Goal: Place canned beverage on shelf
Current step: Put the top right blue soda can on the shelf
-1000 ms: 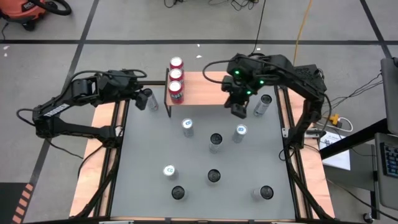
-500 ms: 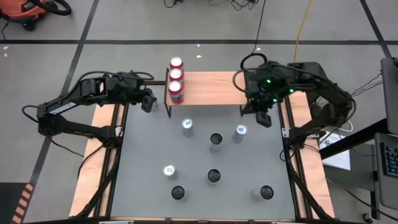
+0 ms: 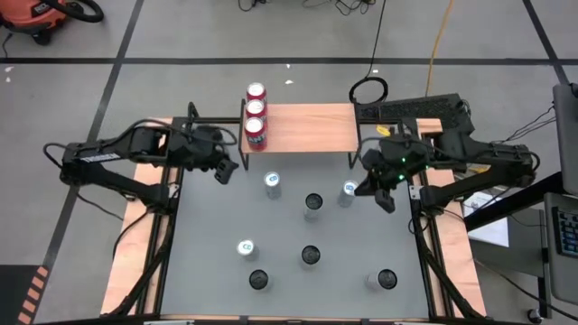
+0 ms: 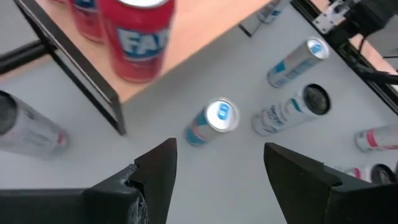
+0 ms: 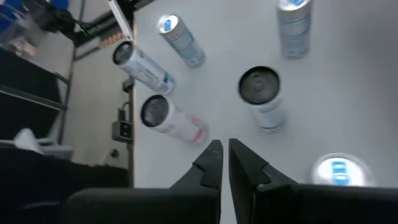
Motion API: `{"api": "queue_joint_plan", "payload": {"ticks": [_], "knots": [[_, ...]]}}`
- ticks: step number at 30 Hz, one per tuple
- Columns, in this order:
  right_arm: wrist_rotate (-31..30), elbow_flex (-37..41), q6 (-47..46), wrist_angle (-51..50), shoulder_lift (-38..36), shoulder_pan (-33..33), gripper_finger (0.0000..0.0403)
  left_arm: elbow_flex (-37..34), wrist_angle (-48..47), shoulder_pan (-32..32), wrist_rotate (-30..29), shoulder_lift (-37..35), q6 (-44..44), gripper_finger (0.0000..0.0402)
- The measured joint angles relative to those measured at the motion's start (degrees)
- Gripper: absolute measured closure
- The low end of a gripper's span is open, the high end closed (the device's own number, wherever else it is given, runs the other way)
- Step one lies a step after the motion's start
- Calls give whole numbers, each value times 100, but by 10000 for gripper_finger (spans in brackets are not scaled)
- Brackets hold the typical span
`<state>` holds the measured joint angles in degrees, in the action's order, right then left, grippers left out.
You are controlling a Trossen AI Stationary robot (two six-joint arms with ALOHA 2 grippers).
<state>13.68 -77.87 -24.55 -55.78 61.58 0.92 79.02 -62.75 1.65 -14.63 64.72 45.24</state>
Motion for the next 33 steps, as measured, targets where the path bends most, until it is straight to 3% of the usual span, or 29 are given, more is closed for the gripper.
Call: {"api": "queue_joint_plan", "payload": {"ticks": [8,19,22,26,33], "knots": [[-450,245,309,-37,13,274,403,-2,97,-682,-765,290,246,162],[-491,245,921,-14,13,261,403,-4,668,-922,-430,659,-49,162],[-766,245,913,-20,13,199,403,-4,692,-922,-357,654,-150,162],[-1081,245,588,14,13,60,403,-4,678,-918,-241,603,-552,162],[-1072,245,-145,-19,3,-58,403,-6,702,-701,-167,604,-1265,162]]}}
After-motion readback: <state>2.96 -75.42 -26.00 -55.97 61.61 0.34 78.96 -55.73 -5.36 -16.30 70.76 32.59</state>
